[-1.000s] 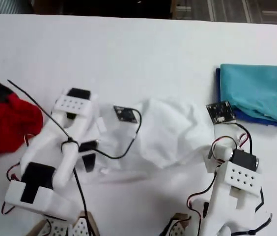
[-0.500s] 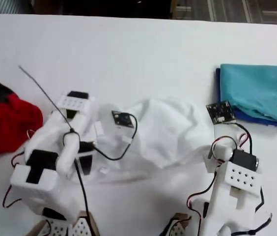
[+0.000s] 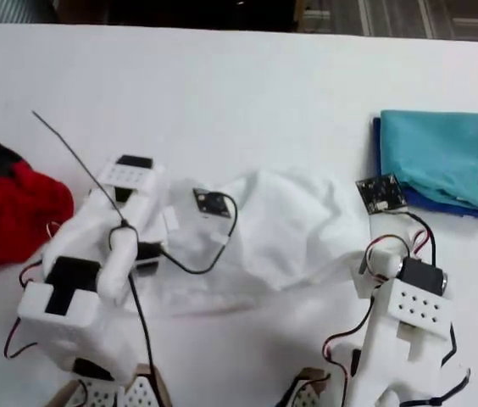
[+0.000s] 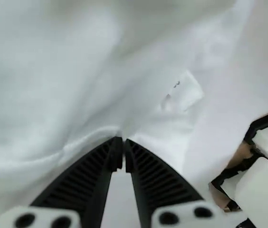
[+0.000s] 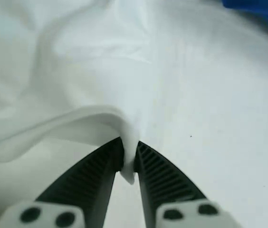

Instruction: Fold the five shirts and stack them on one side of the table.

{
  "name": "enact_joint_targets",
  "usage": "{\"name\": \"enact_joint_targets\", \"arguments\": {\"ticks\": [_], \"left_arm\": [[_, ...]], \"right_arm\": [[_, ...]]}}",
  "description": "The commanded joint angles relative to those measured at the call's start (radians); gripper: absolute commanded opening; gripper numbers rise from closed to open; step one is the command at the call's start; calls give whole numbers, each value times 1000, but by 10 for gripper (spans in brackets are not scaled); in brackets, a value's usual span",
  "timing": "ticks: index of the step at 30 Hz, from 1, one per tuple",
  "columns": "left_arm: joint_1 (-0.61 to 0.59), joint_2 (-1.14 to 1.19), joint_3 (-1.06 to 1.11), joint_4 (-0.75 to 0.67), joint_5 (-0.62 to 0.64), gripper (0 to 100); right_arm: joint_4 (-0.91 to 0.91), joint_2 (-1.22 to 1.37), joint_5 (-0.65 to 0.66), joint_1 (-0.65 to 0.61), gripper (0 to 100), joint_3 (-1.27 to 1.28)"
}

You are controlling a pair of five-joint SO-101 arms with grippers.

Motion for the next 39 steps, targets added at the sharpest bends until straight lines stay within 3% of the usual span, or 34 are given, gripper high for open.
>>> {"name": "enact_joint_targets", "arguments": {"ticks": [1, 6, 12, 32, 36, 39], "left_arm": [[-5, -6, -30, 41, -12, 26], [-3, 3, -21, 35, -12, 40], [-2, 3, -24, 14, -14, 155], [-9, 3, 87, -92, -6, 148], [-9, -5, 85, -89, -6, 11], [-9, -6, 79, -66, -6, 22]], "right_arm": [[-15, -25, 3, 2, 20, -5], [-16, -25, 3, 2, 20, -5], [-16, -25, 3, 2, 20, -5], [-44, -25, 3, 4, 20, -5], [-44, -25, 3, 4, 20, -5], [-54, -22, 3, 2, 20, -5]]}}
